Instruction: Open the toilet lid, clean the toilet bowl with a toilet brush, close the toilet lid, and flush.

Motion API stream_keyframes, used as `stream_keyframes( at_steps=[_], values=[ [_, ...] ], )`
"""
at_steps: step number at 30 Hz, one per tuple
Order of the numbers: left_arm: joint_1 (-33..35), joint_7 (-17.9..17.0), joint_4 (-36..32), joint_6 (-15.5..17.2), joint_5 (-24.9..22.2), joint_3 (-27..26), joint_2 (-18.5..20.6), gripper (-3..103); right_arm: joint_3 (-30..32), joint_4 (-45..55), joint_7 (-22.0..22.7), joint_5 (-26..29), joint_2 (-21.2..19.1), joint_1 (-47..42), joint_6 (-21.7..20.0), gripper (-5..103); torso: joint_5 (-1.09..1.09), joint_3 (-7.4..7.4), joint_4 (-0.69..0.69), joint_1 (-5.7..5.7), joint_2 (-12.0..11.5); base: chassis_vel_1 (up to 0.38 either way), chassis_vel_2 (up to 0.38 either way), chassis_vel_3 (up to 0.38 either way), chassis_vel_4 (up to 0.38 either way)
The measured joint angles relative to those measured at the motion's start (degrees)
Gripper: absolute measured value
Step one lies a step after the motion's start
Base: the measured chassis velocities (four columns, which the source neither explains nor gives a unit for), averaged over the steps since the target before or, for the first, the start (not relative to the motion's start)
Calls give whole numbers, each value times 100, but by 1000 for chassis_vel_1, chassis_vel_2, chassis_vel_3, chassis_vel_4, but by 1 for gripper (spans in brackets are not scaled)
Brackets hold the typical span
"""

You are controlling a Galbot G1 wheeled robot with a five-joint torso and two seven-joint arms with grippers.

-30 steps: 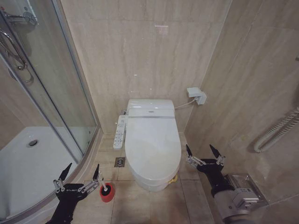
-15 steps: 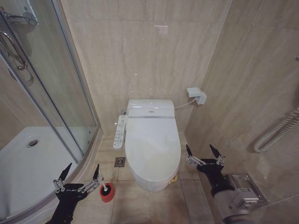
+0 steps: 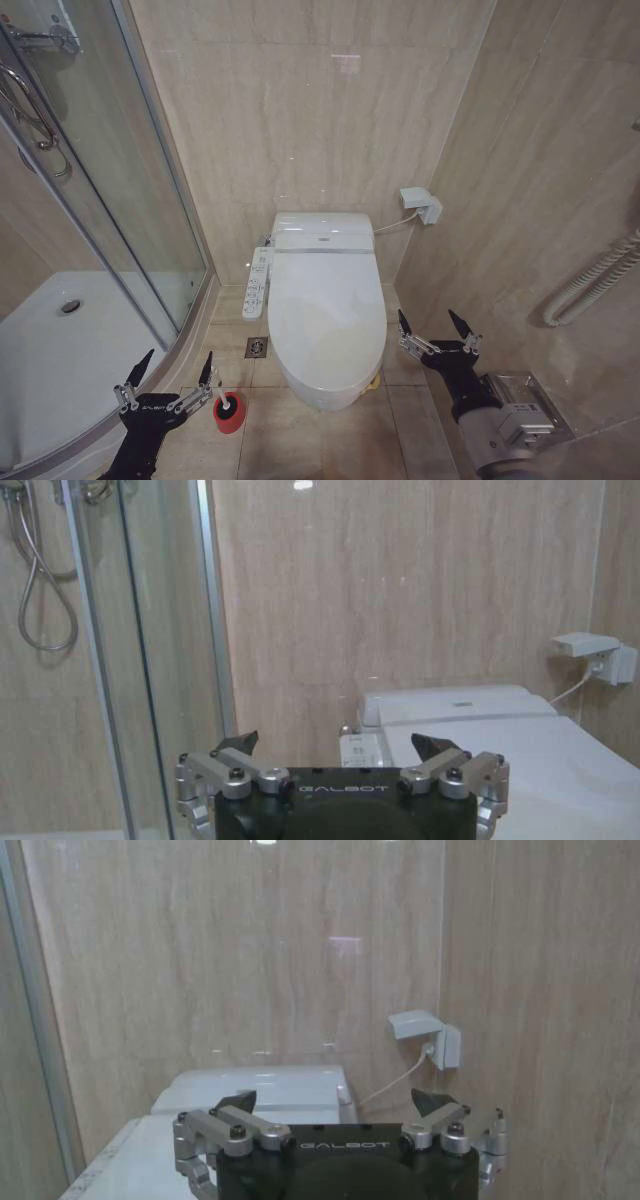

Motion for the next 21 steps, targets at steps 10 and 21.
stream_keyframes(
  at_steps=[10, 21],
  values=[
    [0, 0, 0, 0, 0, 0, 0, 100, 0, 0, 0, 0, 0, 0, 0, 100, 0, 0, 0, 0, 0, 0, 0, 0, 0],
    [-2, 2, 0, 5, 0, -1, -1, 100, 0, 0, 0, 0, 0, 0, 0, 100, 0, 0, 0, 0, 0, 0, 0, 0, 0]
  ],
)
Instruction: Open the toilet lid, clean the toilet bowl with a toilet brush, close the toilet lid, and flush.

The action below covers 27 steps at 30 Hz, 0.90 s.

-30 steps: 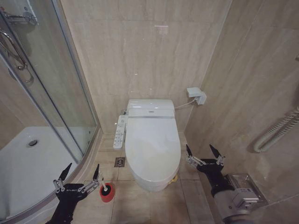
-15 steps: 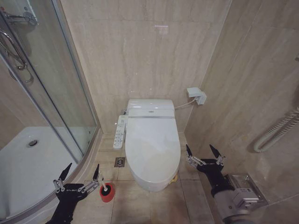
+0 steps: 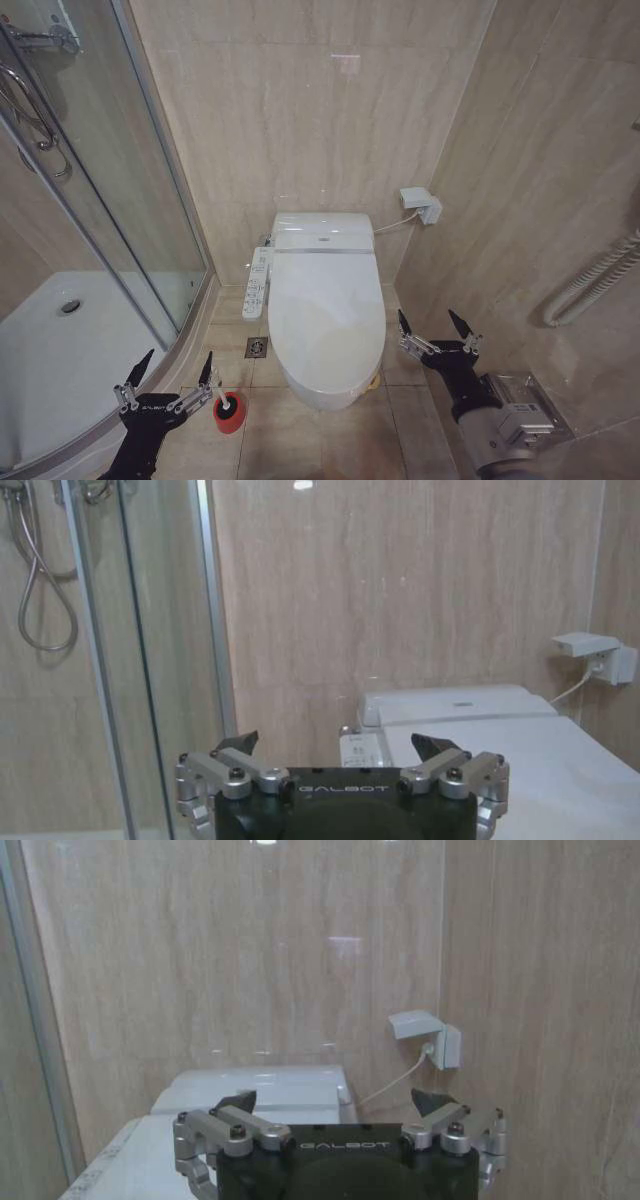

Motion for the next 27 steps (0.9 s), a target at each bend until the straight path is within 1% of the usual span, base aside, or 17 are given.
stream_keyframes(
  at_steps=[2, 3, 4, 7, 8, 9, 10, 11, 12, 13, 14, 15, 18, 22, 27],
  values=[
    [-13, 9, 0, 27, -5, -12, -6, 100, 0, 0, 0, 0, 0, 0, 0, 100, 0, 0, 0, 0, 0, 0, 0, 0, 0],
    [-47, 34, 0, 106, -19, -43, -22, 100, 0, 0, 0, 0, 0, 0, 0, 100, 0, 0, 0, 0, 0, 0, 0, 0, 0],
    [-102, 80, -1, 231, -45, -90, -51, 100, 0, 0, 0, 0, 0, 0, 0, 100, 0, 0, 0, 0, 0, 0, 0, 0, 0],
    [-356, 297, 0, 829, -182, -309, -187, 100, 0, 0, 0, 0, 0, 0, 0, 100, 0, 0, 0, 0, 0, 0, 0, 0, 0],
    [-356, 297, 0, 829, -182, -309, -187, 100, 0, 0, 0, 0, 0, 0, 0, 100, 0, 0, 0, 0, 0, 0, 0, 0, 0],
    [-417, 350, 0, 968, -214, -357, -217, 100, 0, 0, 0, 0, 0, 0, 0, 100, 0, 0, 0, 0, 0, 0, 0, 0, 0],
    [-540, 451, 1, 1218, -276, -462, -281, 100, 0, 0, 0, 0, 0, 0, 0, 100, -1, 0, 0, 0, 0, 0, 0, 0, 0],
    [-596, 523, 0, 1277, -296, -529, -307, 100, 0, 0, 0, 0, 0, 0, 0, 100, 0, 0, 0, 0, 0, 0, 0, 0, 0],
    [-596, 523, 0, 1277, -296, -529, -307, 100, 0, 0, 0, 0, 0, 0, 0, 100, 0, 0, 0, 0, 0, 0, 0, 0, 0],
    [-782, 720, 0, 1472, -367, -750, -415, 100, 0, 0, 0, 0, 0, 0, 0, 100, 1, 0, 2, 0, 0, 0, 0, 0, 0],
    [-911, 873, -1, 1532, -407, -902, -480, 100, 1, 0, 0, 0, 0, 1, 1, 100, 0, 0, 0, 0, 0, 0, 0, 0, 0],
    [-991, 980, 0, 1540, -456, -1008, -518, 100, 1, 0, 1, 0, 0, 0, 0, 100, -1, 0, -1, 0, 0, 0, 0, 0, 0],
    [-1043, 1055, 0, 1529, -562, -1085, -535, 100, 0, 0, 0, 0, 0, 0, 0, 100, 0, 0, 0, 0, 0, 0, 0, 0, 0],
    [-1063, 1094, 0, 1486, -701, -1127, -476, 100, 0, 0, 0, 0, 0, 1, 0, 100, 0, 0, 0, 0, 0, 0, 0, 0, 0],
    [-1099, 1123, 0, 1434, -767, -1174, -371, 100, 0, -1, 0, 0, 0, 0, 0, 100, 0, 0, 0, 0, 0, 0, 0, 0, 0]
  ],
)
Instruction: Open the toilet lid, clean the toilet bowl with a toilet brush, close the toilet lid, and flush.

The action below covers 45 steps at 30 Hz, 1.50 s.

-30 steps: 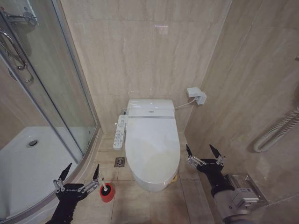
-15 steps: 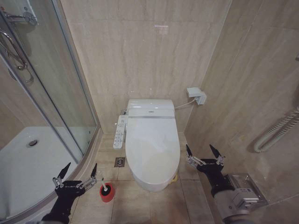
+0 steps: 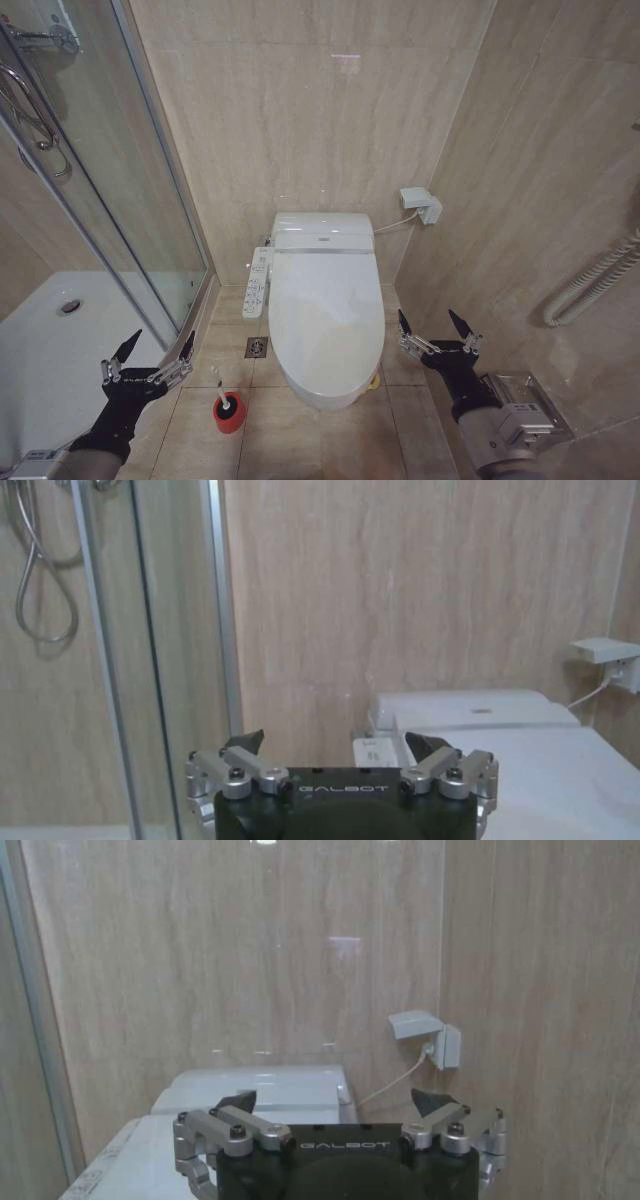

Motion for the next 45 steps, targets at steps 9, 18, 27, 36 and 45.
stream_keyframes(
  at_steps=[9, 18, 27, 36, 45],
  values=[
    [-325, -21, 494, -201, -274, -67, 397, 96, 0, 0, 0, 0, 0, 0, 0, 100, -1, 0, 0, 0, 0, 0, 0, 0, 0],
    [-630, -47, 939, -268, -589, -112, 693, 96, 0, 0, 0, 0, 0, 0, 0, 100, -1, 0, 0, 0, 0, 0, 0, 0, 0],
    [-1102, -74, 1642, -356, -1043, -162, 1208, 95, 0, 0, 0, 0, 0, 0, 0, 100, -1, 0, 1, 0, 0, 0, 0, 0, 0],
    [-2076, -162, 2661, -429, -1394, 211, 2143, 83, -1, 0, 0, 0, 0, 0, 0, 100, -1, 0, 0, 0, 0, 0, 0, 0, 0],
    [-3125, -157, 3562, -428, -1681, 824, 2781, 80, -1, 0, 0, 0, 0, 0, 0, 100, -2, 1, -2, 1, 0, 0, 0, 0, 0]
  ],
)
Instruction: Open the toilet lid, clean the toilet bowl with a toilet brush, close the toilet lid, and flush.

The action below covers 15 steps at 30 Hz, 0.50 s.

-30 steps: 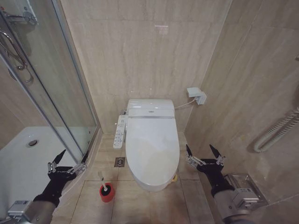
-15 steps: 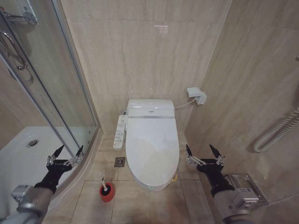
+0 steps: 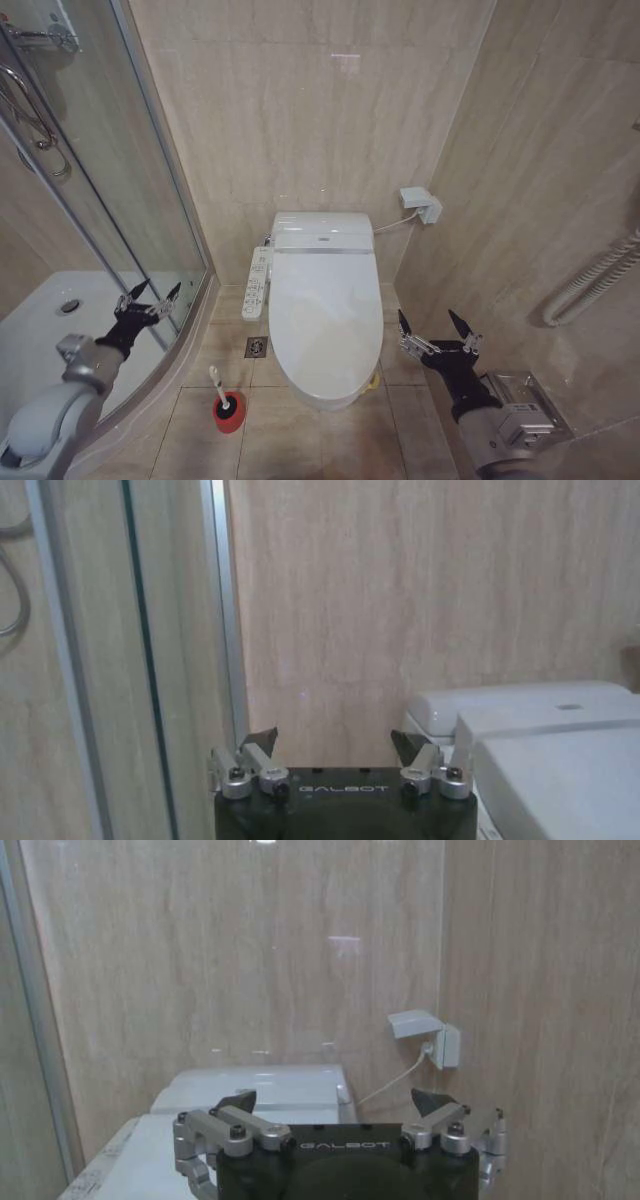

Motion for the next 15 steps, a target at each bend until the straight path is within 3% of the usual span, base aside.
stream_keyframes(
  at_steps=[6, 14, 15],
  values=[
    [-467, 94, 273, -30, -186, 383, 335, 80, 0, 0, 0, 0, 0, 0, 0, 100, 2, -1, 2, 0, 0, 0, 0, 0, 0],
    [-630, 471, 201, -299, -207, 741, 401, 80, 0, 0, 0, 0, 0, 0, 0, 100, 2, -1, 2, 0, 0, 0, 0, 0, 0],
    [-759, 545, 273, -382, -210, 807, 386, 74, 0, 0, 0, 0, 0, 0, 0, 100, 1, -1, 1, 0, 0, 0, 0, 0, 0]
  ],
)
